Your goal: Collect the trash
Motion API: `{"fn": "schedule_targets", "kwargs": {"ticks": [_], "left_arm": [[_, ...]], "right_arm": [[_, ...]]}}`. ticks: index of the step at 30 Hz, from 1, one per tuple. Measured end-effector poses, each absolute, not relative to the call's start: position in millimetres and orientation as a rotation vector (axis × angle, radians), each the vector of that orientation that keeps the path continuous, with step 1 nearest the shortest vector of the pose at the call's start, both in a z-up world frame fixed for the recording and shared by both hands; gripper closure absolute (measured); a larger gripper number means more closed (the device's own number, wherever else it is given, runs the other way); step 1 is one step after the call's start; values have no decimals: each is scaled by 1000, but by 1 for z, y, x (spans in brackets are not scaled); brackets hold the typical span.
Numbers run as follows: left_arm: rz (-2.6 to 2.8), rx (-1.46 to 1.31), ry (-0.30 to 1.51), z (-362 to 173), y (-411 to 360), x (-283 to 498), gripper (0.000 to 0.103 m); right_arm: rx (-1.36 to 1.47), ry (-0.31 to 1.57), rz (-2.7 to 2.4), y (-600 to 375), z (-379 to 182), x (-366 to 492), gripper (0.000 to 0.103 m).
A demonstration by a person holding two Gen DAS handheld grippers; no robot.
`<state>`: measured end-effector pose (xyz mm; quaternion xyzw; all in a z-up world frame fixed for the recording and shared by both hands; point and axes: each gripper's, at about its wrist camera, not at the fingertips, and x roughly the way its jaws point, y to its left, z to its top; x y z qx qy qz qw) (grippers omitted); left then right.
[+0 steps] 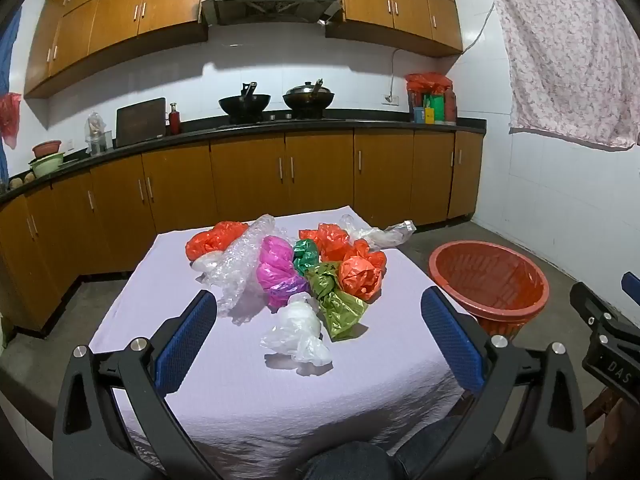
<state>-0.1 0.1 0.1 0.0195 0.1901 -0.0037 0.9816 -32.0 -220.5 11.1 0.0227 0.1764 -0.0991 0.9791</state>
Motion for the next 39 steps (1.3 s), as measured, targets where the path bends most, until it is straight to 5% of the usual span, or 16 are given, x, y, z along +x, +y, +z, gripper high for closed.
{"fn": "schedule_targets", "kwargs": {"ticks": [39], "left_arm": [[-8, 38, 383, 0, 0, 0, 2]], "right_arm": [[49, 356, -199, -221, 10, -32, 4]]}}
